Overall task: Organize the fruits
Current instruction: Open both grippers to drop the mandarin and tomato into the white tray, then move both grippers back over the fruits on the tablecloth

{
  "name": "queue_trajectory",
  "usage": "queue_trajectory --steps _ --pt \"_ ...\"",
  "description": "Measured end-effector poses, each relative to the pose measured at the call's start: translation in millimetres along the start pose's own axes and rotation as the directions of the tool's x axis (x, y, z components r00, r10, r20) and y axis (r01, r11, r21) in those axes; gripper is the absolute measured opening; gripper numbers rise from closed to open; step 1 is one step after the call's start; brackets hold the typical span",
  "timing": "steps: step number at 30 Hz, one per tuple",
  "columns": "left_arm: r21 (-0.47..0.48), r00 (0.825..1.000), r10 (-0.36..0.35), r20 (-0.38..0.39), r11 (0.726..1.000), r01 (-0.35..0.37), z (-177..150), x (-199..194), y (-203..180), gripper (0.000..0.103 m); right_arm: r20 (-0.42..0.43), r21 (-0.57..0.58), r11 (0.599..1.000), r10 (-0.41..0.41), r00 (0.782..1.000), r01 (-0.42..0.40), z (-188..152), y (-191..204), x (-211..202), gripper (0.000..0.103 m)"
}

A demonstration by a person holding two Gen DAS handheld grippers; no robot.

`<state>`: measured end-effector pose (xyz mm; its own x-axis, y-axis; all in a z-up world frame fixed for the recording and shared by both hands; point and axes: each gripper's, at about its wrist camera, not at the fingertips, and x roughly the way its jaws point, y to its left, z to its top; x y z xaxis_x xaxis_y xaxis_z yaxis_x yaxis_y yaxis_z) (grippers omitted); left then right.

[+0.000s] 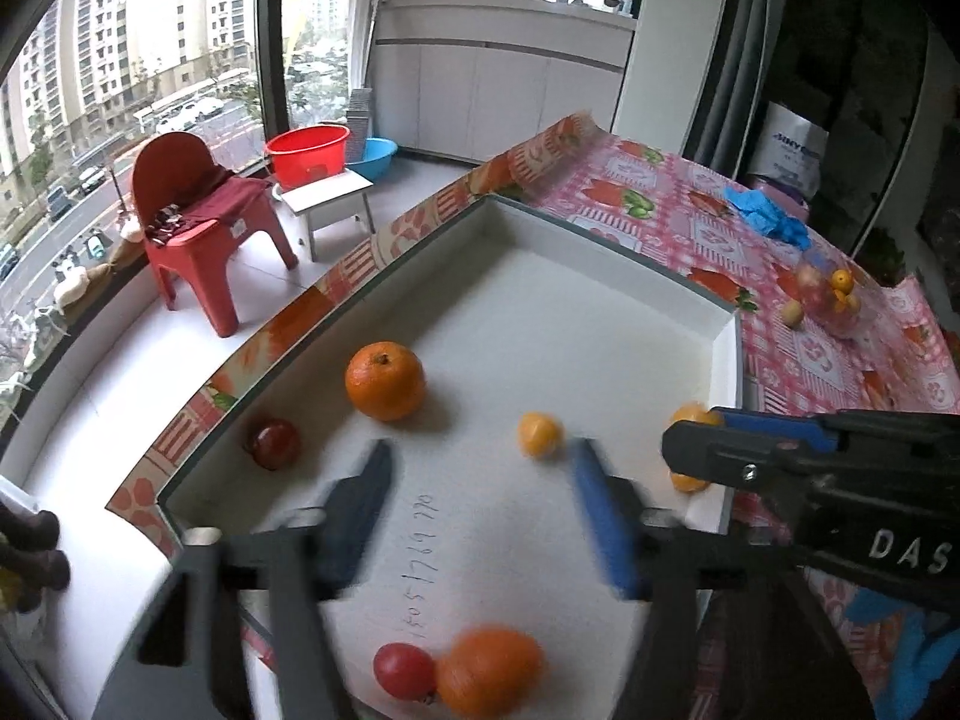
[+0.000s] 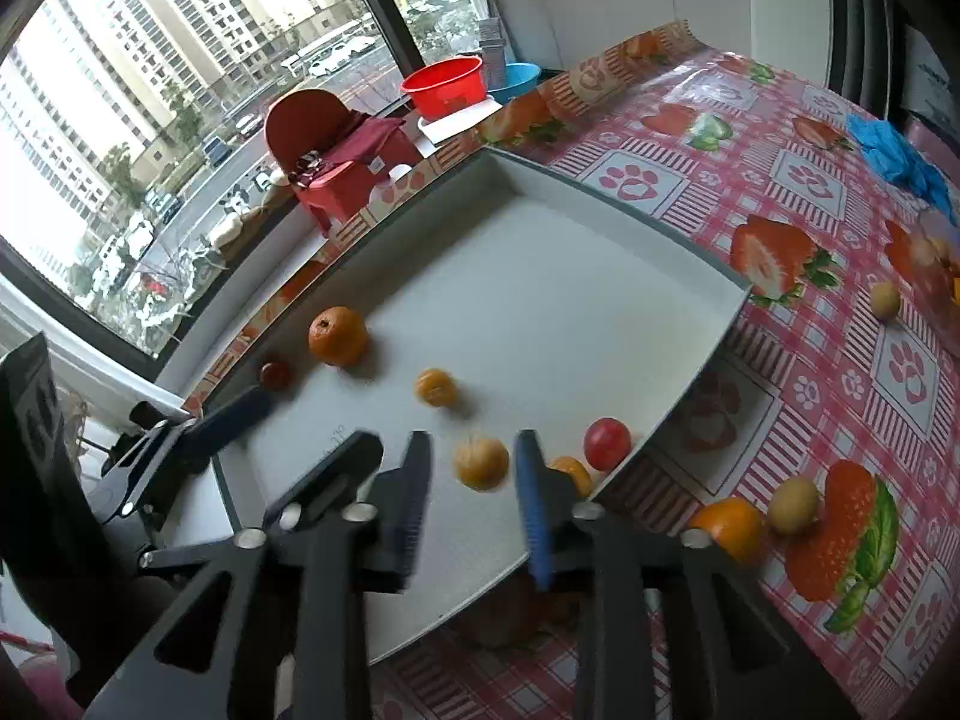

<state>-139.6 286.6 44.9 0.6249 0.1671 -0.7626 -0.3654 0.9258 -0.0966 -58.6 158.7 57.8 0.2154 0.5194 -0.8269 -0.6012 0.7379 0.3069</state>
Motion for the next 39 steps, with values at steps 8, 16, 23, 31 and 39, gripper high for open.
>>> queue_trajectory --steps 8,16,23,31,39 --pt "0.016 0.999 0.001 0.043 1.0 -0.001 2 -12 -4 0.088 0.059 0.068 0.998 -0.021 0.998 0.017 1 -23 -25 0.086" --pt "0.021 0.998 -0.055 0.04 0.998 0.054 5 -24 -20 0.088 0.13 0.211 0.972 -0.132 0.983 0.103 -4 -81 -56 0.103" --pt "0.088 0.996 -0.066 0.053 0.994 0.061 6 -37 -45 0.088 0.089 0.254 0.952 -0.196 0.977 0.168 -25 -118 -65 0.103" --pt "0.111 0.997 -0.062 0.038 0.992 0.057 5 -40 -59 0.088 0.002 0.214 0.925 -0.322 0.947 0.314 -54 -143 -47 0.103" --pt "0.144 0.997 -0.079 0.022 0.987 0.075 -1 -41 -69 0.088 -0.047 0.156 0.916 -0.366 0.929 0.369 -74 -153 -32 0.103"
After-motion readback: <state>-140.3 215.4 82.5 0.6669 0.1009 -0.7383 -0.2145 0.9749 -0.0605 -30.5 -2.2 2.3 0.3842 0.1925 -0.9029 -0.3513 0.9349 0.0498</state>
